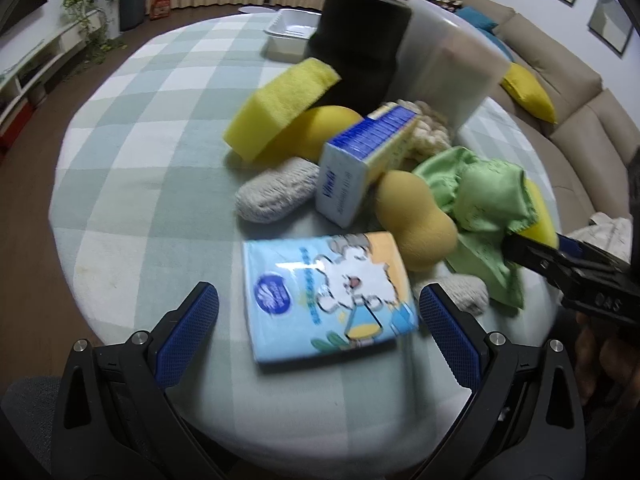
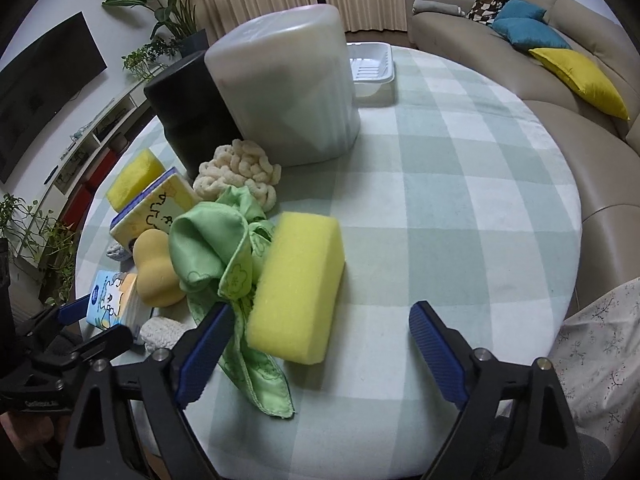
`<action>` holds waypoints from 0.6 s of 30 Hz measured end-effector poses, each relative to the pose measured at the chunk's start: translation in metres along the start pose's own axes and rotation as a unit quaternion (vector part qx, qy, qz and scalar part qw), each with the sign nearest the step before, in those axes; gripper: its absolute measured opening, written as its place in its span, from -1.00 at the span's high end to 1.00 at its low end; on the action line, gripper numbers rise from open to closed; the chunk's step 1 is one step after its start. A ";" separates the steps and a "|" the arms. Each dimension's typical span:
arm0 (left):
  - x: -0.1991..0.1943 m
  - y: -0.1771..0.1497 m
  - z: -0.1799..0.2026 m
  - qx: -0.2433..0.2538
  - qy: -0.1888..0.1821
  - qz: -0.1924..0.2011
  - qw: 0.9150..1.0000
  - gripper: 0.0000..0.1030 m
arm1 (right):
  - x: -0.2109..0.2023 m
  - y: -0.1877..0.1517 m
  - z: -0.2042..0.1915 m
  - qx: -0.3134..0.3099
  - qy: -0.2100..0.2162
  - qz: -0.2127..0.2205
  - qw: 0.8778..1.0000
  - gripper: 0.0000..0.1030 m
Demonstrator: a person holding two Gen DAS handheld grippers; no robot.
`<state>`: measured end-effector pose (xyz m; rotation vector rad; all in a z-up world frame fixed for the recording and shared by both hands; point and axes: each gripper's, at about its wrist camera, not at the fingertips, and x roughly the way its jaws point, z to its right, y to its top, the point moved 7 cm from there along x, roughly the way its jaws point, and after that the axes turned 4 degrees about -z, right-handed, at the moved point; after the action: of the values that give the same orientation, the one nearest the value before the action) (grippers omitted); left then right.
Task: Organize soft objects
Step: 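Grasp the bear tissue pack with the left tool while the right tool grasps the yellow sponge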
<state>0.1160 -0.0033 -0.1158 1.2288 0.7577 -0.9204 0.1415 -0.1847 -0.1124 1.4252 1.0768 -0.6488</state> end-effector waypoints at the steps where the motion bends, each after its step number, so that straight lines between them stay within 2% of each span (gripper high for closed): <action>1: 0.001 0.002 -0.001 -0.003 0.008 0.001 1.000 -0.97 | 0.001 0.001 0.000 -0.001 0.001 0.000 1.000 -0.75; 8: 0.006 0.001 -0.001 0.006 0.052 0.007 0.999 -0.98 | 0.005 0.004 0.002 -0.003 -0.010 0.006 1.000 -0.74; 16: 0.004 -0.008 0.005 0.013 0.084 0.021 0.996 -0.96 | 0.011 0.003 0.003 -0.004 -0.015 0.012 1.000 -0.74; 18: 0.003 -0.007 0.004 0.012 0.087 0.024 0.996 -0.86 | 0.012 0.003 0.005 0.001 -0.012 0.013 1.000 -0.73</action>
<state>0.1107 -0.0087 -0.1210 1.3546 0.8540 -0.7927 0.1501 -0.1866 -0.1220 1.4270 1.0369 -0.6477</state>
